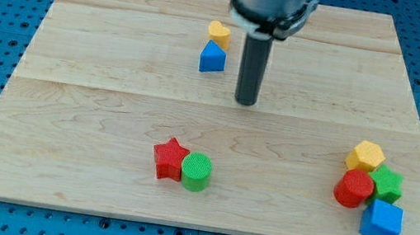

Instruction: Push the yellow heart and blue triangle slightly down and left

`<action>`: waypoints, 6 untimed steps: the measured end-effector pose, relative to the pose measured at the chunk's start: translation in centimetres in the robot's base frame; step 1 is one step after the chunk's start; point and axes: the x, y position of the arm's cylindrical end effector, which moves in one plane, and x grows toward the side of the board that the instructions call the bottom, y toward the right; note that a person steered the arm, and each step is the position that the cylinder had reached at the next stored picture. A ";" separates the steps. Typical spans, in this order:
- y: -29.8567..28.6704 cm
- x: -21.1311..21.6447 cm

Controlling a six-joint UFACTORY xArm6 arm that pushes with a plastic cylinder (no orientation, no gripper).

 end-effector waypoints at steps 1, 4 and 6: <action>1.3 -6.7; -3.6 -12.9; -4.2 -10.8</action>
